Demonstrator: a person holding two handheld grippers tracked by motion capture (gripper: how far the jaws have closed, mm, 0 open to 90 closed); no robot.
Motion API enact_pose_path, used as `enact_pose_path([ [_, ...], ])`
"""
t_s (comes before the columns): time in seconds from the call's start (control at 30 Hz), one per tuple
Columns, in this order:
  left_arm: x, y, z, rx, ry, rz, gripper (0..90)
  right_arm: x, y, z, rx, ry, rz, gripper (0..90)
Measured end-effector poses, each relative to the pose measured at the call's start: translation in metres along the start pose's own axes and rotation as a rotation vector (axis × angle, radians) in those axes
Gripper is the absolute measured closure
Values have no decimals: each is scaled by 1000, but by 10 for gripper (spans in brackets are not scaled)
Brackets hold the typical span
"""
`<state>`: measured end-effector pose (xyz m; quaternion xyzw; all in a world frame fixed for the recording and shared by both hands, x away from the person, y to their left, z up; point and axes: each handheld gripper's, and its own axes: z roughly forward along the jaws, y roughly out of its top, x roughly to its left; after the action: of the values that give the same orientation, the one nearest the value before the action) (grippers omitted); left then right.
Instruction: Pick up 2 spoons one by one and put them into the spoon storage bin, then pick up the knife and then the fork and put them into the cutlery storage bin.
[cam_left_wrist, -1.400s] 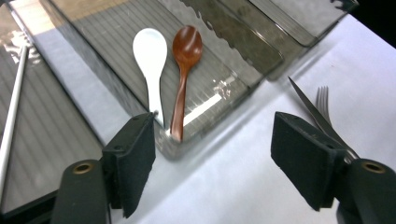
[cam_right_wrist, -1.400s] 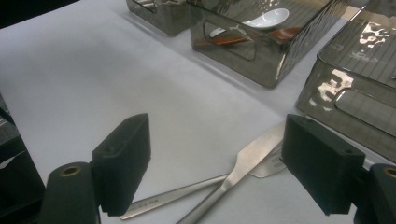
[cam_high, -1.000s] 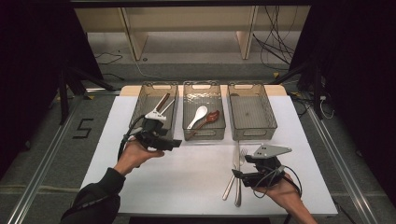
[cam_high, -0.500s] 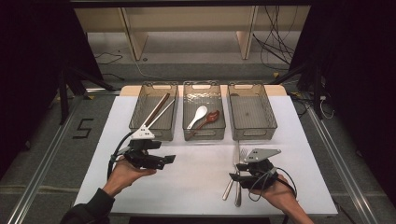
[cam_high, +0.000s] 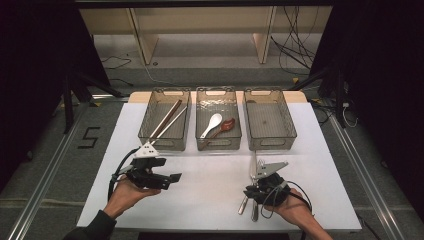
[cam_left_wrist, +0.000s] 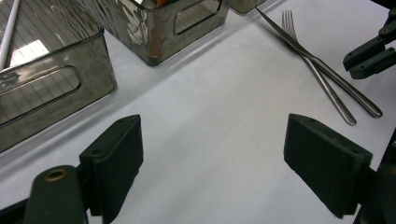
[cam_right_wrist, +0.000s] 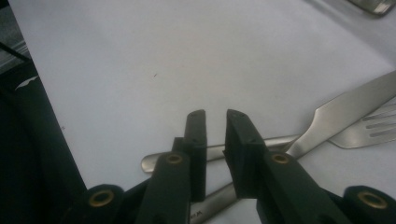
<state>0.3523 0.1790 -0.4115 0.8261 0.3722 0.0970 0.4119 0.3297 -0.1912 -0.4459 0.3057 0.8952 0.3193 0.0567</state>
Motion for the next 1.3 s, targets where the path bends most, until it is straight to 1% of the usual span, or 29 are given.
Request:
enact_pose_path([
  [0.07,-1,0,-1,1,10,10,193,0,-1,2,16,6,-11,832],
  [0.17,-2,-2,-2,0,6,3,191,0,-1,4,23,9,-16,860],
  [0.2,-2,-2,-2,4,5,10,190,1,-1,5,30,11,-11,868],
  [0.3,-3,-3,-3,1,2,12,190,1,-1,6,33,11,-19,879],
  [0.37,-3,-4,-3,2,1,5,189,1,-1,7,35,14,-25,884],
  [0.4,-3,-4,-3,10,2,11,188,1,-1,8,40,15,-25,887],
  [0.47,-4,-5,-3,16,5,11,186,1,-1,10,52,18,-34,897],
  [0.5,-4,-5,-4,15,4,12,185,2,-1,11,61,23,-19,899],
  [0.53,-5,-5,-4,12,3,12,185,1,-1,12,66,22,-33,900],
  [0.6,-5,-5,-4,10,-1,11,185,0,-2,13,75,24,-36,900],
  [0.67,-5,-6,-5,16,3,17,185,0,-3,14,78,32,-29,900],
  [0.73,-6,-6,-5,11,4,19,185,-1,-3,14,87,32,-33,900],
  [0.83,-6,-6,-6,1,3,13,185,-1,-3,14,103,40,-31,900],
  [0.93,-6,-7,-7,4,8,15,185,0,-4,15,122,43,-33,900],
  [1.03,-6,-7,-8,1,10,14,185,0,-5,15,125,43,-40,900],
  [1.07,-6,-7,-8,1,11,14,185,1,-5,15,137,49,-26,900],
  [1.13,-5,-7,-8,2,11,14,185,0,-6,17,153,42,-51,900],
  [1.2,-5,-7,-8,4,9,14,185,-1,-7,18,164,51,-50,900],
  [1.23,-5,-7,-7,7,12,15,185,-1,-7,18,171,47,-55,900],
  [1.27,-5,-7,-7,13,15,21,185,0,-7,19,178,49,-56,900],
  [1.3,-5,-8,-7,12,17,19,185,0,-7,20,187,47,-70,900],
])
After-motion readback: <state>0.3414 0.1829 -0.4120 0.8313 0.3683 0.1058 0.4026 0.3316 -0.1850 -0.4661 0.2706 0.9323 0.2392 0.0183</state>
